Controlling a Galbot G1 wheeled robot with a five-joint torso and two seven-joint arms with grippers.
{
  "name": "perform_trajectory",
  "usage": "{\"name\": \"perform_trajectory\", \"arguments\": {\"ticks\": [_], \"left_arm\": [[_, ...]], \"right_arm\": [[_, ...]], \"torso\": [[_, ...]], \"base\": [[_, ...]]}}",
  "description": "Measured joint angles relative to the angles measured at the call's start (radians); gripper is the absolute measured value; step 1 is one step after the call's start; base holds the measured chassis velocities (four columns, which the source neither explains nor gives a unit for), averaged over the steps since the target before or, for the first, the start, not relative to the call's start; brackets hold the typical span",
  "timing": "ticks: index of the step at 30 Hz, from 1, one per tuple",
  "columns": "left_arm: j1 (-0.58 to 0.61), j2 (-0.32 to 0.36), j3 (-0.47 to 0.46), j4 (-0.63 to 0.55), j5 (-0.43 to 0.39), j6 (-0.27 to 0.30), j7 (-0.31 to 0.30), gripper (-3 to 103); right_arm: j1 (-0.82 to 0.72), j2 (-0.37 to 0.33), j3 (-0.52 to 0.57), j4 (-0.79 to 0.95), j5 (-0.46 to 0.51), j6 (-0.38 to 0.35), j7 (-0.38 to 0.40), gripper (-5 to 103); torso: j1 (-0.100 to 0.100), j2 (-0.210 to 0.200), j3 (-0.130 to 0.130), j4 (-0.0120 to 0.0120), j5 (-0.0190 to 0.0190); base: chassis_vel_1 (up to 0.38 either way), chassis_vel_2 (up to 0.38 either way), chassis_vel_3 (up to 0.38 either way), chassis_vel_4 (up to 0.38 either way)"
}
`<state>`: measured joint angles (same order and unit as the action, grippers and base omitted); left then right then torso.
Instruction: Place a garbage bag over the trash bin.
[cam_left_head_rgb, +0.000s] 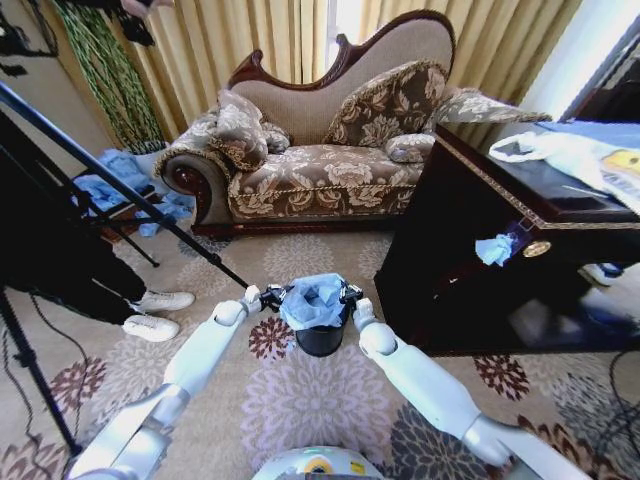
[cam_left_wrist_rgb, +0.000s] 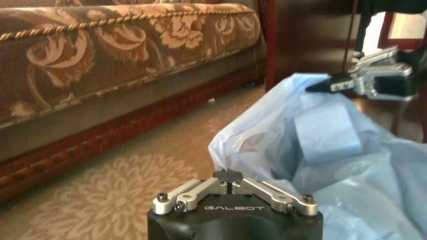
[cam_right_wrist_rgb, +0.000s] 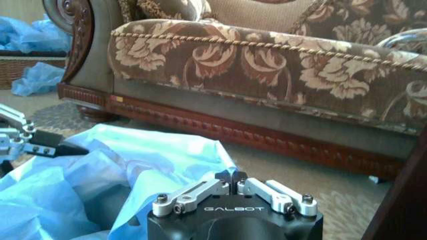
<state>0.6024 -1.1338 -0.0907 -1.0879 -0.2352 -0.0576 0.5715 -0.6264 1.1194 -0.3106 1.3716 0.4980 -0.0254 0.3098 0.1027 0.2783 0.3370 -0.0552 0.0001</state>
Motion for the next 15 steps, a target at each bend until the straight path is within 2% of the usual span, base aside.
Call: {"name": "perform_trajectory", "arguments": {"ticks": [5, 8, 15], "left_arm": [[0.016, 0.013, 0.001, -0.031, -0.012, 0.017, -0.003, 0], [0.014, 0.019, 0.000, -0.018, -0.024, 0.017, -0.004, 0], [-0.009, 0.019, -0.001, 0.017, -0.054, 0.017, -0.009, 0]], "right_arm": [[0.021, -0.026, -0.012, 0.008, 0.080, -0.022, -0.047, 0], [0.060, -0.034, -0.019, -0.038, 0.132, -0.039, -0.117, 0], [0.138, -0.034, -0.052, -0.120, 0.143, -0.047, -0.194, 0]], "torso": [[0.000, 0.000, 0.000, 0.0002, -0.0001], [0.000, 0.000, 0.000, 0.0003, -0.0001], [0.000, 0.000, 0.000, 0.0003, -0.0003]], "base": [[0.000, 0.000, 0.000, 0.000], [0.000, 0.000, 0.000, 0.000], [0.000, 0.000, 0.000, 0.000]]}}
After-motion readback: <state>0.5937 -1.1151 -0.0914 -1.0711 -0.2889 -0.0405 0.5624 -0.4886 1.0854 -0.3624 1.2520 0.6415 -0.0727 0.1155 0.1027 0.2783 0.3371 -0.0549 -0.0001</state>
